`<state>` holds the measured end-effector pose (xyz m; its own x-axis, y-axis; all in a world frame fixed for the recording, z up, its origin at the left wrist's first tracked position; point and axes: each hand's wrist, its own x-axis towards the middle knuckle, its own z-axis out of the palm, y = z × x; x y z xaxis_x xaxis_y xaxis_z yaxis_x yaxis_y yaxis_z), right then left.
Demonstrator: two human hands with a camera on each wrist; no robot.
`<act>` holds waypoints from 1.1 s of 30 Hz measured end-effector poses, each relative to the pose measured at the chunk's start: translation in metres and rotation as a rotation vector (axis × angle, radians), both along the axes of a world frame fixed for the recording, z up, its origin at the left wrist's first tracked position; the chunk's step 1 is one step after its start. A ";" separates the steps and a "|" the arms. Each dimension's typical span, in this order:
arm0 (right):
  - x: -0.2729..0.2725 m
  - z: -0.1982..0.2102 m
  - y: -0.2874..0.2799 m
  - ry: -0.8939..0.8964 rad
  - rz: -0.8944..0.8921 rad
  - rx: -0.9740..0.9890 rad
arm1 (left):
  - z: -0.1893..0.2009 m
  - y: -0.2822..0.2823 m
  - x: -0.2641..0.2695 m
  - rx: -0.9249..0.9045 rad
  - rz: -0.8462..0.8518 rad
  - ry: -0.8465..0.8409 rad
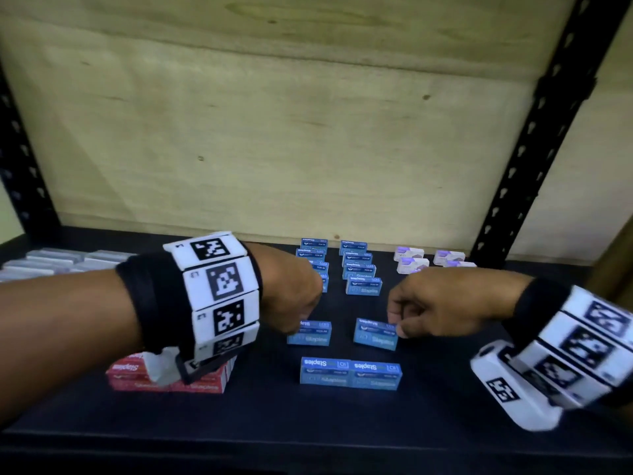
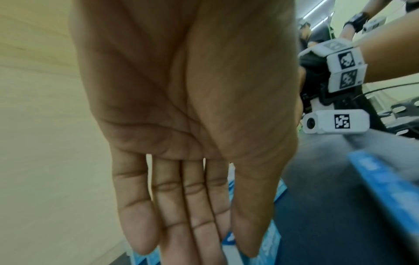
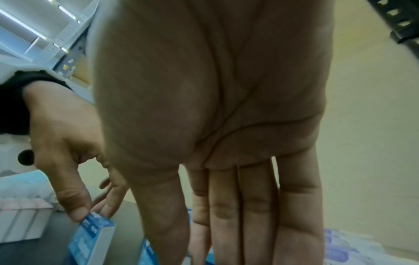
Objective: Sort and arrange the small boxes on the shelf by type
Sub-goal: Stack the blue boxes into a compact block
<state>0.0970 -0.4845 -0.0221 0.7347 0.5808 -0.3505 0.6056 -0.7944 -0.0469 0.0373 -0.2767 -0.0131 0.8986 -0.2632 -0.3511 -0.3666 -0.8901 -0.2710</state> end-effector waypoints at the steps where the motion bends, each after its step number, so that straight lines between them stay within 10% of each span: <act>1: -0.004 0.000 -0.003 0.030 0.009 0.010 | -0.001 0.002 -0.005 -0.006 -0.034 -0.010; 33: -0.047 -0.002 0.016 -0.003 0.159 0.018 | -0.007 -0.018 -0.024 -0.225 0.028 0.185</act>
<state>0.0504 -0.4686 -0.0243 0.6338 0.6962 -0.3370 0.7240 -0.6873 -0.0583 0.0130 -0.2943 -0.0201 0.8327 -0.3292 -0.4452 -0.3661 -0.9306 0.0032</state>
